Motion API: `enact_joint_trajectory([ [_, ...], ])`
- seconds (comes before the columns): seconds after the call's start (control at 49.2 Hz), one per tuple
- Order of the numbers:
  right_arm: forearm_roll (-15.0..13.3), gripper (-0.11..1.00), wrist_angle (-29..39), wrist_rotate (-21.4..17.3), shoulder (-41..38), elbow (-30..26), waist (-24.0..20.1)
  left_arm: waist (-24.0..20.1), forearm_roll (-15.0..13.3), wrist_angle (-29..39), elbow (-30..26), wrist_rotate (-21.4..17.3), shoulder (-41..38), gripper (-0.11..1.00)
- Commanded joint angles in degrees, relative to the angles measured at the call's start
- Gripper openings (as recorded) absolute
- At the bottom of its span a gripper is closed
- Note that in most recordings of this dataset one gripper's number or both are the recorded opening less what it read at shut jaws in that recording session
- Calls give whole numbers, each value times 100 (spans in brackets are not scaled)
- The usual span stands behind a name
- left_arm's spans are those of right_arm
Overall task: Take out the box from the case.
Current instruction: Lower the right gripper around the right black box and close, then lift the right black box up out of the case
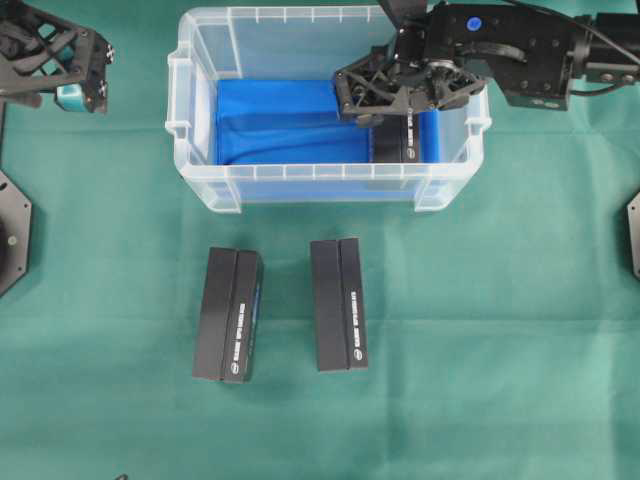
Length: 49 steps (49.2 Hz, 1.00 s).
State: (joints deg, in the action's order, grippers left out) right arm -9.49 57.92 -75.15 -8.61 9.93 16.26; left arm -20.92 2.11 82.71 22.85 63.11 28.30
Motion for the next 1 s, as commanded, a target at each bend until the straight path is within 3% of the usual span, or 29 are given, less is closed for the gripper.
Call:
enact_joint_trajectory([
  [0.0,0,68,62,9,53,-114,9,18,9,-18,-97,0,18,99],
  [0.549,-9,68,334,-299,158,-220,9,26,9,9,-97,44,18,98],
  [0.976,-18,68,1521,-264,589,-958,0,26,53,-105,-97,18,18,98],
])
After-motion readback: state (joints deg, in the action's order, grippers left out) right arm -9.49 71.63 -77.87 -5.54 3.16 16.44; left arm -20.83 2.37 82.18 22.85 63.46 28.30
